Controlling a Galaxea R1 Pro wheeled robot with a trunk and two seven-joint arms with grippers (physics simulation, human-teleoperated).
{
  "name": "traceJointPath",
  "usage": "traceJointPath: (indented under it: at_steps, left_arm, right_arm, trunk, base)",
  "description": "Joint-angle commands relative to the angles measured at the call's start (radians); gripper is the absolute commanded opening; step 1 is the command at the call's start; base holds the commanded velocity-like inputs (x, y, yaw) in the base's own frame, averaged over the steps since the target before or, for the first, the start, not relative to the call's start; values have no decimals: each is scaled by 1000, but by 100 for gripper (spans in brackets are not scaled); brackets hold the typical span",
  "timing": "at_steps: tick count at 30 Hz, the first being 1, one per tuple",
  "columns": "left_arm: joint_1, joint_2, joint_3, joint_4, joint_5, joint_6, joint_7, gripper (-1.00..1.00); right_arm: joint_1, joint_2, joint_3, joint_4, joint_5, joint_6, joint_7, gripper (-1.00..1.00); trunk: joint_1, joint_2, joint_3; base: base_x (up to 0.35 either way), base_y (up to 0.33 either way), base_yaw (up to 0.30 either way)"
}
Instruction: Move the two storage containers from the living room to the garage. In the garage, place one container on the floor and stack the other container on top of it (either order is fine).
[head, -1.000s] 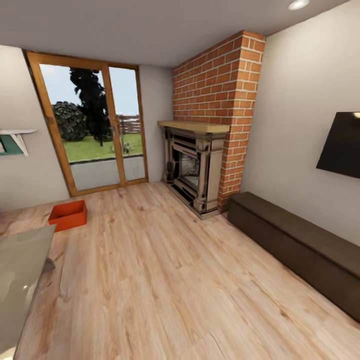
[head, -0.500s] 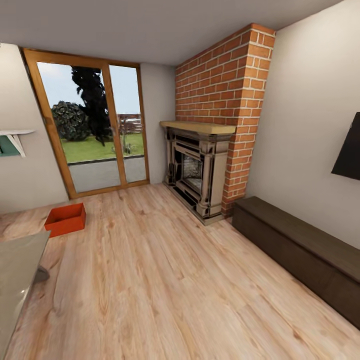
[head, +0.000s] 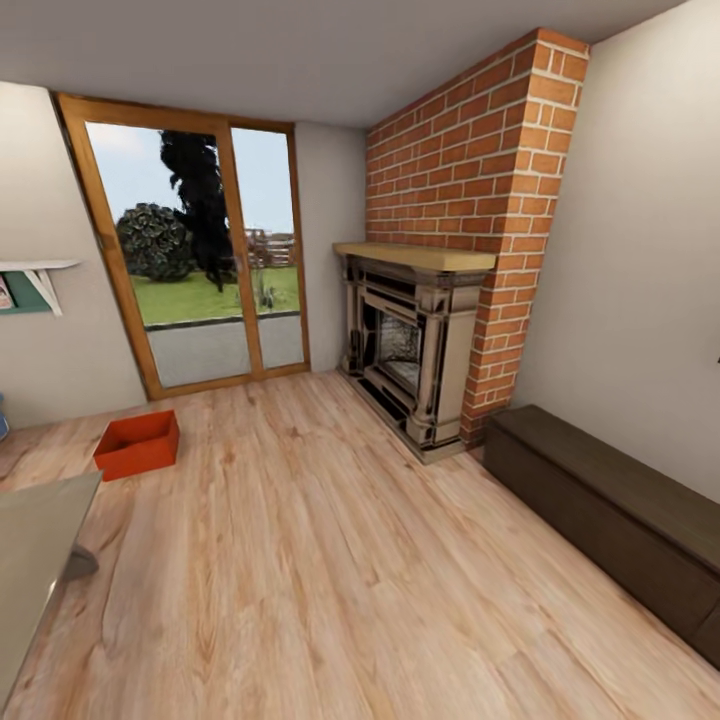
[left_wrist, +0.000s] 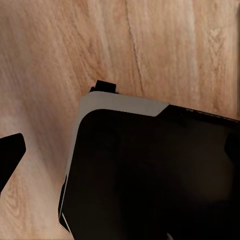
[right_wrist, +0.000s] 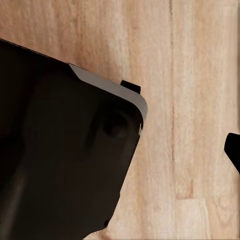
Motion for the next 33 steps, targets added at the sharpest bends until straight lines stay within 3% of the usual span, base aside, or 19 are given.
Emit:
traceJointPath:
  at_steps: [1,6,26,33]
  left_arm:
    - [-1,0,2,0,6,0,-2,100]
    - [-1,0,2,0,6,0,-2,100]
    - [-1,1,2,0,6,0,-2,100]
    - [-1,0,2,0,6,0,-2,100]
  right_arm:
    - [-1,0,8,3,-1,-5,0,100]
    - [-1,-1,7,2,-1,-6,0,100]
    - [-1,-1,6,1,-1,-7,0,100]
    - [-1,-1,6,1,-1,-7,0,100]
  trunk:
    - [1,-1,-1]
    - [1,-1,-1]
    - [1,-1,-1]
    - [1,-1,-1]
  base:
    - [333,0,2]
    - [333,0,107]
    - [333,0,275]
    - [333,0,44]
